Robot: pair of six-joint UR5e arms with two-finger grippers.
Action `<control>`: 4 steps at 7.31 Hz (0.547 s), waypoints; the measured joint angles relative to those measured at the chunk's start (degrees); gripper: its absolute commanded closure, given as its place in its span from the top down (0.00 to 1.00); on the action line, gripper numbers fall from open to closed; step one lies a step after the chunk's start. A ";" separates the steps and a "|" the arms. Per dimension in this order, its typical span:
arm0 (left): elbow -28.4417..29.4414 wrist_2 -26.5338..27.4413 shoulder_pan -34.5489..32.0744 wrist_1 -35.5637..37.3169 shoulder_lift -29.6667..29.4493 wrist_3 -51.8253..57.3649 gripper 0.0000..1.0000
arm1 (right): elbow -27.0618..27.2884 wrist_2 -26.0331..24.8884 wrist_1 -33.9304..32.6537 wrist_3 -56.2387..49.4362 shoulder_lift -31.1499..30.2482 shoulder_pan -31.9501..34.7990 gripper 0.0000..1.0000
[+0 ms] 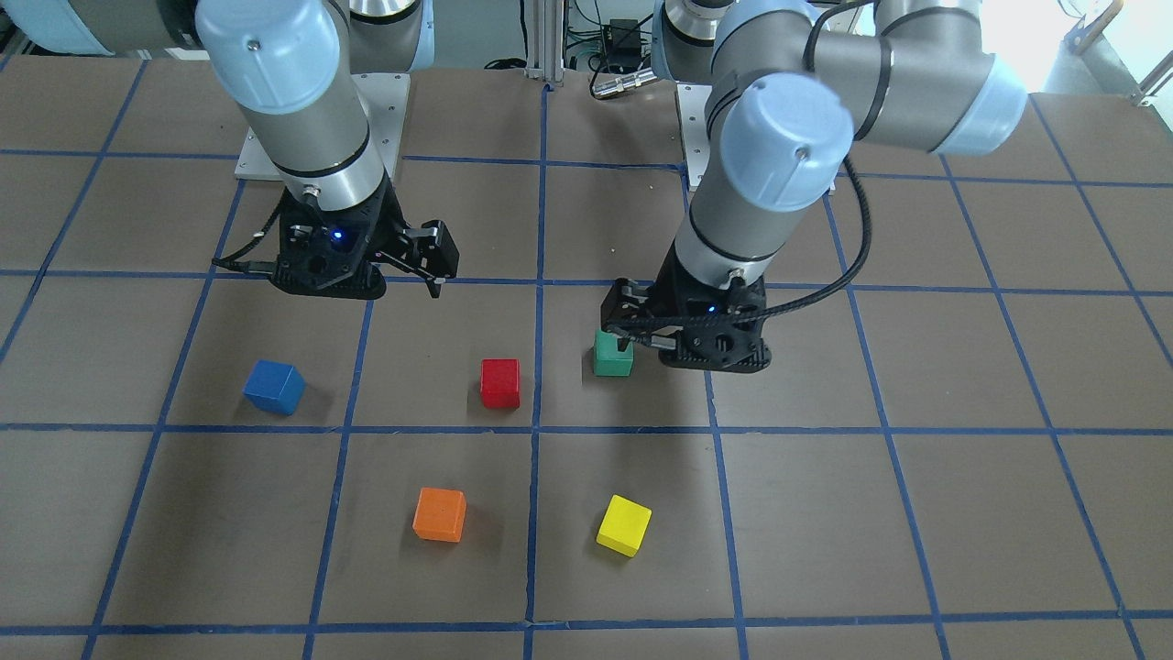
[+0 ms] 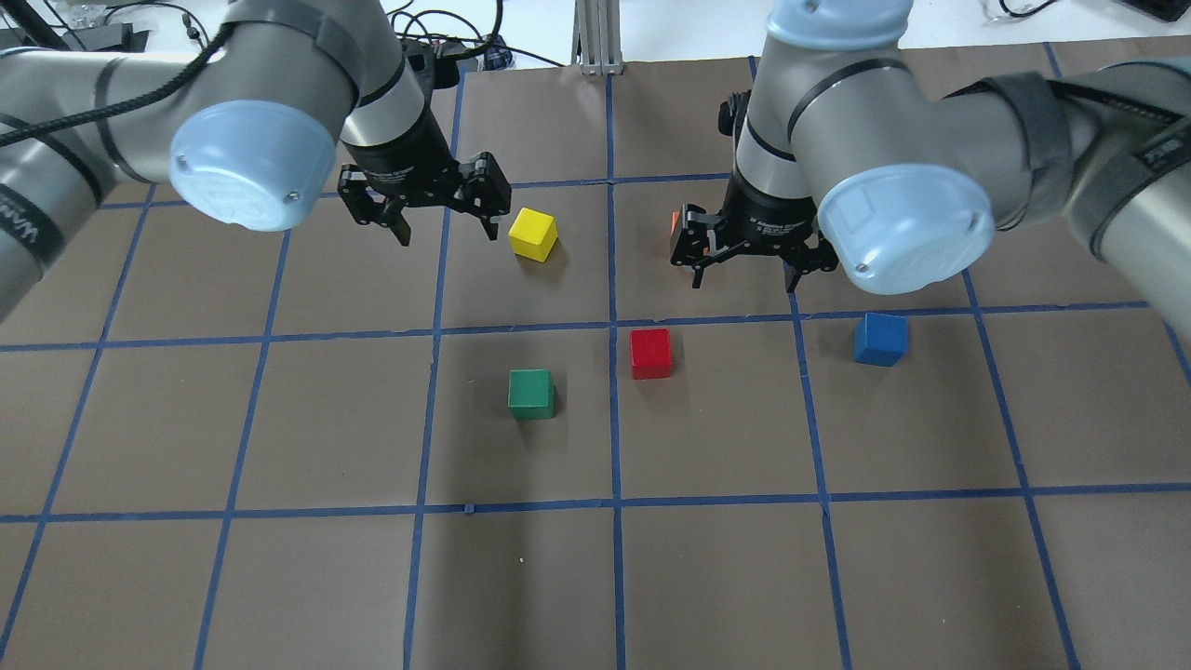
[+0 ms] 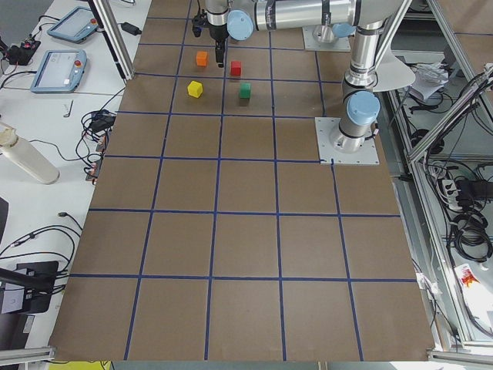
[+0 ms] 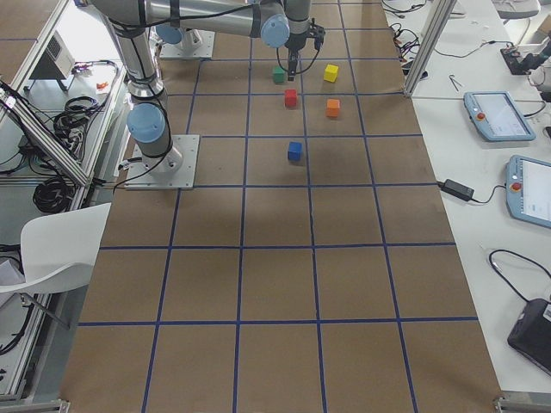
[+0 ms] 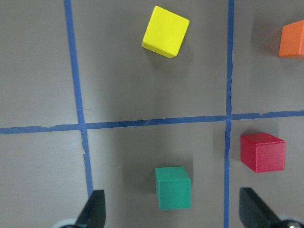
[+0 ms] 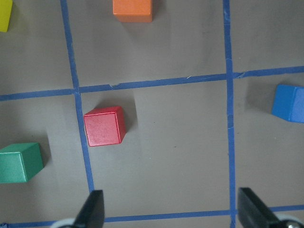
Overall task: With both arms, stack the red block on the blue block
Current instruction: 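Reach the right gripper to the red cube and grasp it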
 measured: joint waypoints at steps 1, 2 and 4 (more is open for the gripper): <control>-0.55 0.56 1.42 -2.07 1.93 2.23 1.00 | 2.12 0.09 -3.62 1.06 0.65 0.83 1.00; -0.99 0.55 2.58 -3.78 3.34 4.37 1.00 | 3.76 0.08 -6.93 2.47 2.11 2.15 1.00; -1.47 0.59 3.58 -5.13 5.18 6.60 1.00 | 5.50 -0.28 -13.33 5.87 6.43 6.07 1.00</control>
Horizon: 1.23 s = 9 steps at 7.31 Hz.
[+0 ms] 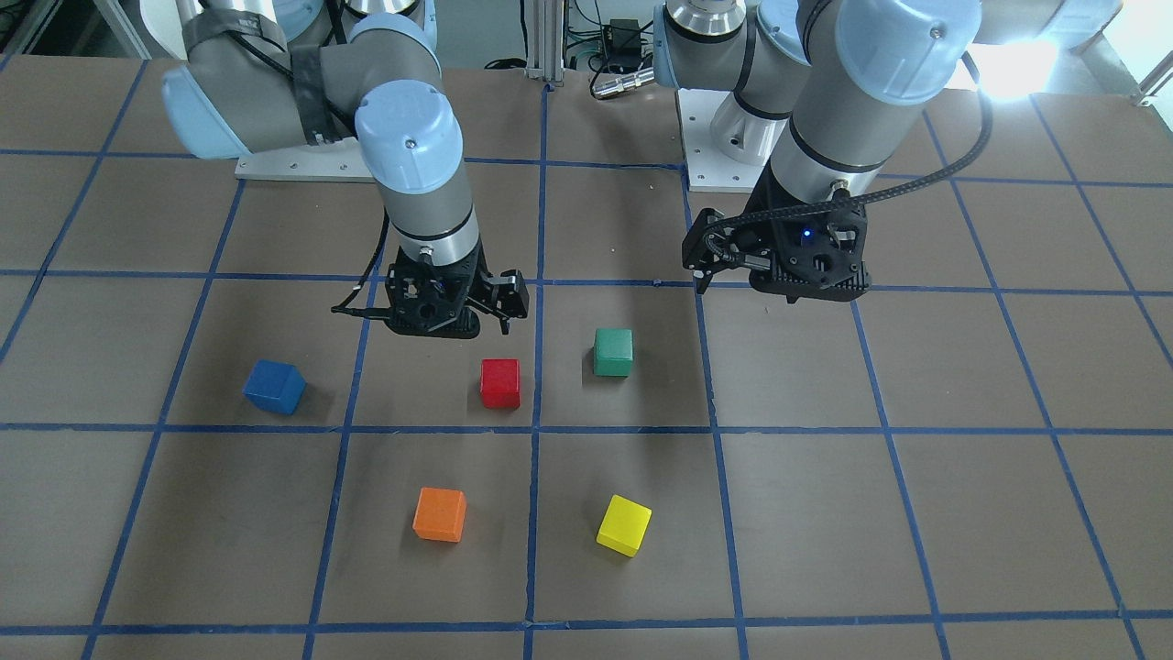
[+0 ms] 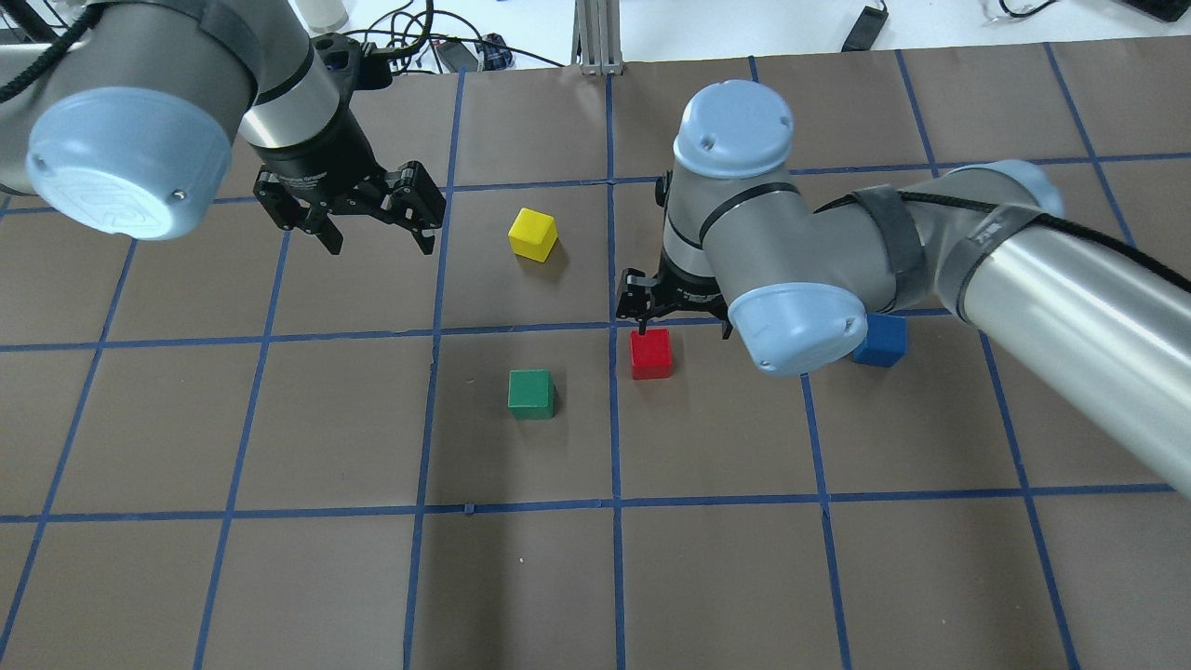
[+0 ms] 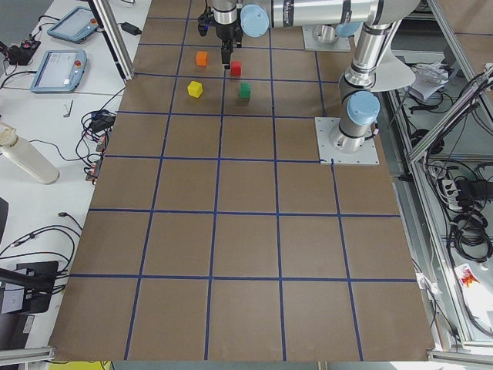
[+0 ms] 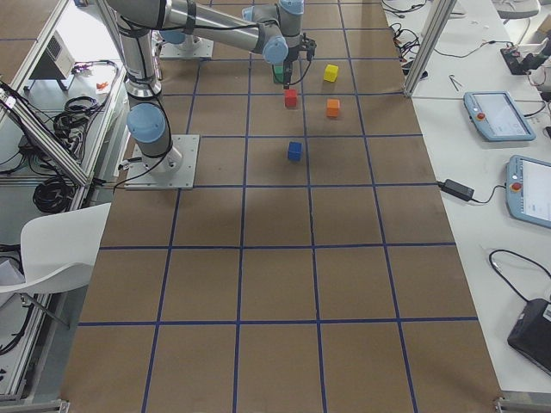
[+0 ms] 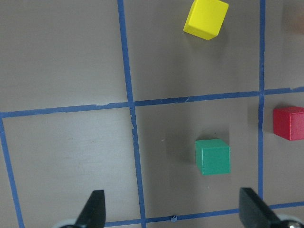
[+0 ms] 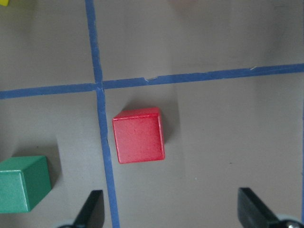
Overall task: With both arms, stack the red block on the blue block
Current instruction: 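Reach the right gripper to the red cube and grasp it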
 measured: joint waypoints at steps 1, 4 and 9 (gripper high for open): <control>-0.46 0.02 -0.03 -0.19 0.98 0.27 1.00 | 0.20 -0.18 -2.88 1.48 2.15 1.07 1.00; -3.16 0.07 0.00 1.95 3.47 0.31 1.00 | 0.31 -0.37 -7.09 3.02 5.96 2.77 1.00; -3.81 0.06 0.09 2.49 3.40 0.41 1.00 | 0.48 -0.58 -11.90 3.01 10.92 2.94 0.30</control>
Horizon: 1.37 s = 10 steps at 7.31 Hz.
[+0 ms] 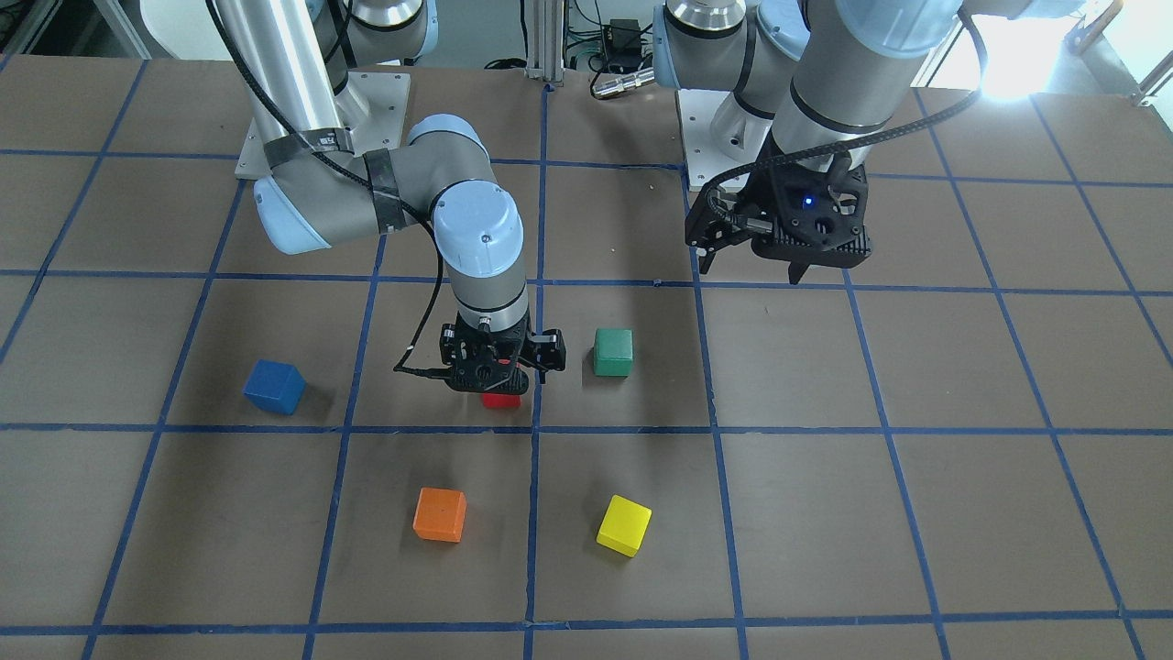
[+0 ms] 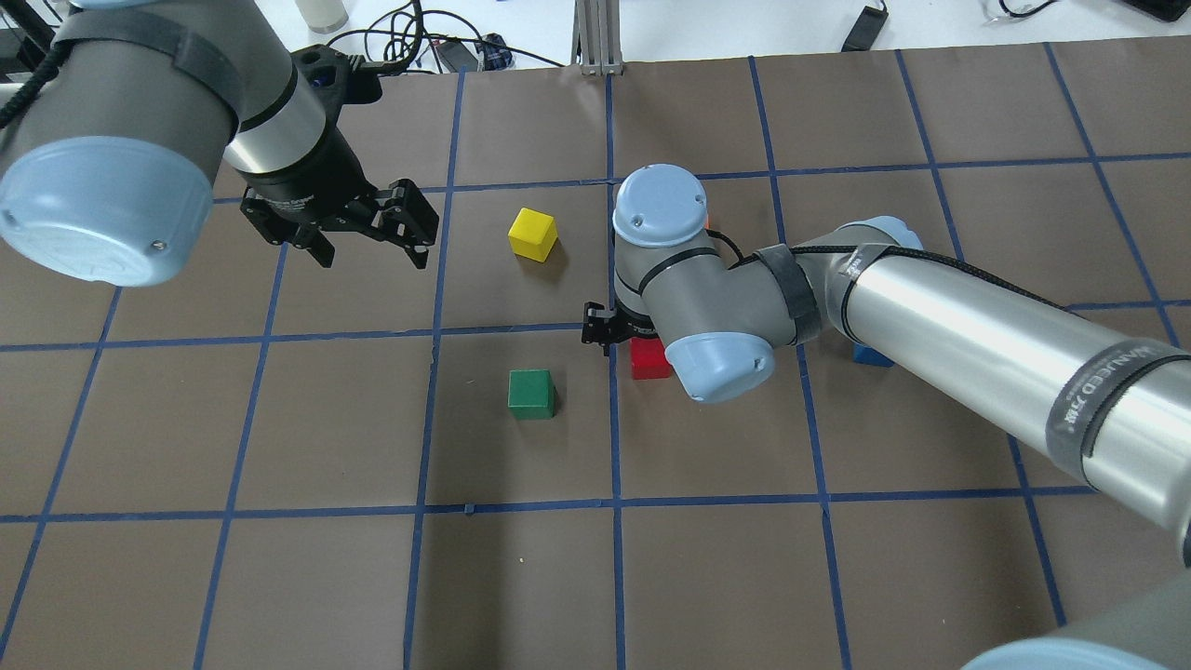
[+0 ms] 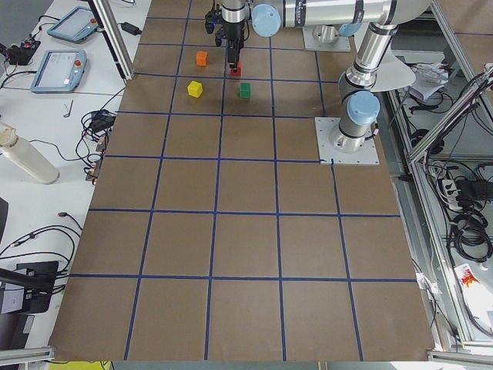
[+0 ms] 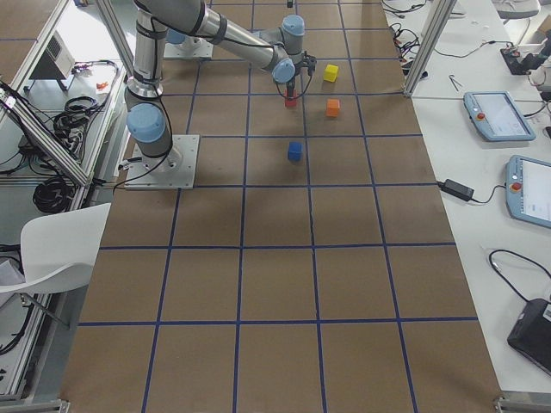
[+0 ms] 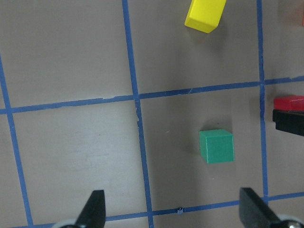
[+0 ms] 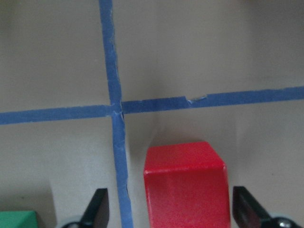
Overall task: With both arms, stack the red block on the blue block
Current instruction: 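Reach the right gripper to the red cube and grasp it, then carry the red cube with the right gripper above the blue cube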
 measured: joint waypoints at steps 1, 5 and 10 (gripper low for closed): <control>-0.02 -0.02 0.01 0.02 -0.04 0.00 1.00 | 0.03 -0.41 0.16 -0.22 0.12 0.00 0.13; -0.03 -0.08 0.03 0.17 -0.22 0.08 1.00 | -0.58 -4.48 2.32 -1.43 -2.55 -1.32 0.11; 0.35 0.23 0.05 0.21 -0.03 0.03 1.00 | -0.07 -5.65 15.03 -17.52 -15.65 -17.03 0.10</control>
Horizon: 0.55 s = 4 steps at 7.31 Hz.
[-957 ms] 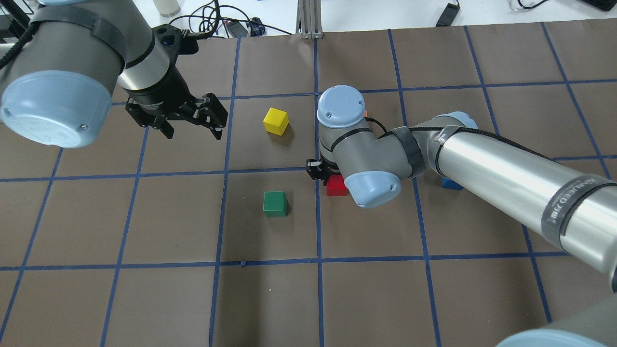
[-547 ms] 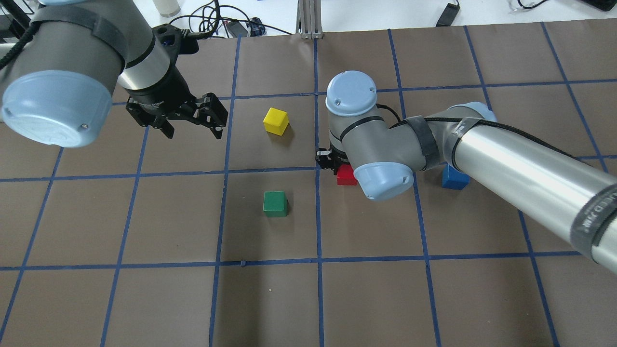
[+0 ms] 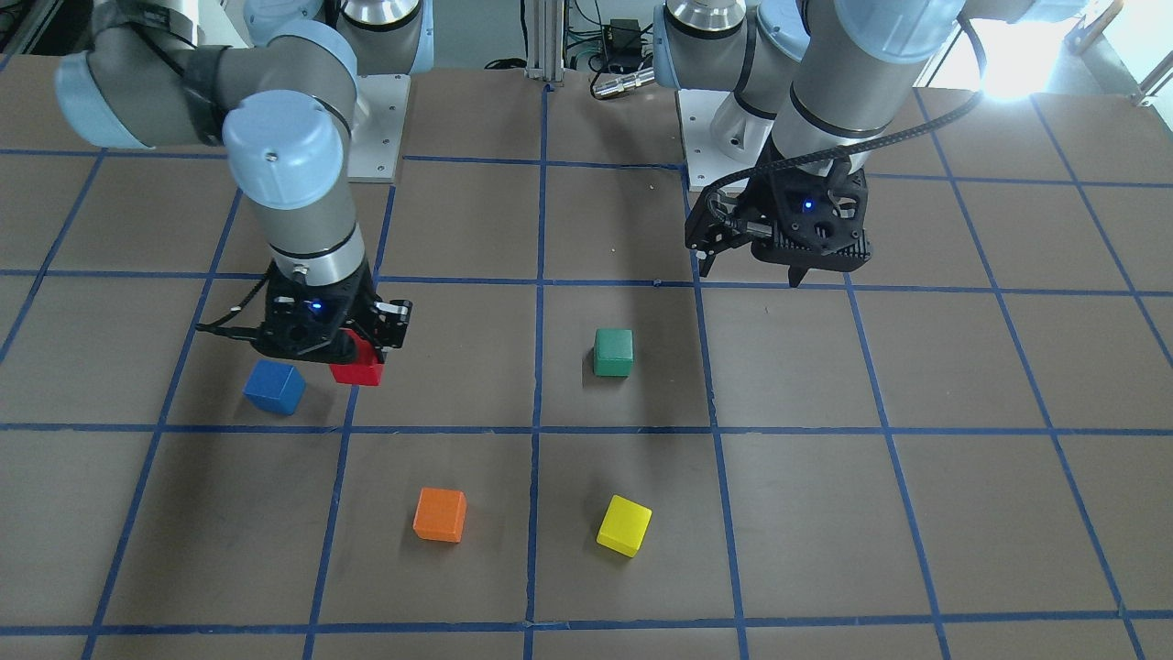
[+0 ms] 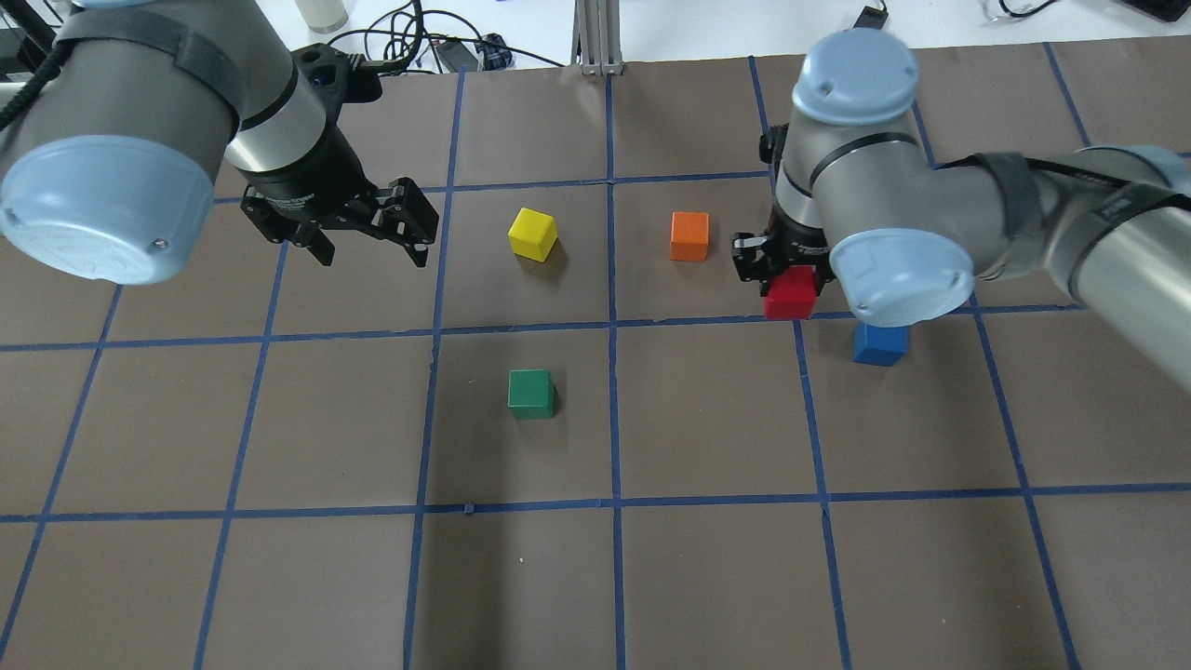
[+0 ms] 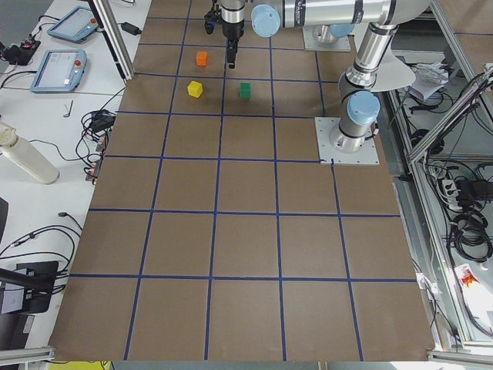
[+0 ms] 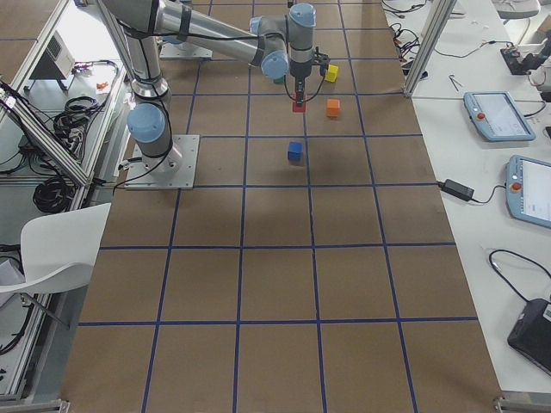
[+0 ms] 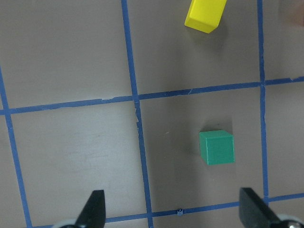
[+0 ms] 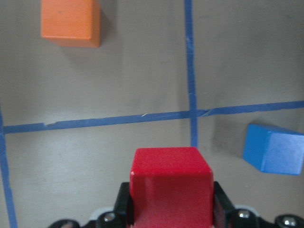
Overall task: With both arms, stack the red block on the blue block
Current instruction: 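Carry the red cube with the right gripper above the blue cube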
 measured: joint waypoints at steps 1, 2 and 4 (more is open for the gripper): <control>0.57 0.23 0.00 -0.02 0.05 -0.02 1.00 | 0.23 0.05 0.62 -3.08 -0.81 -2.87 0.09; 1.24 0.32 0.00 -0.06 0.06 -0.03 1.00 | 0.66 0.03 0.88 -6.03 -1.18 -5.25 0.08; 1.99 0.41 0.00 -0.08 -0.05 -0.03 1.00 | 2.90 0.05 -0.07 -10.65 -1.36 -8.97 0.08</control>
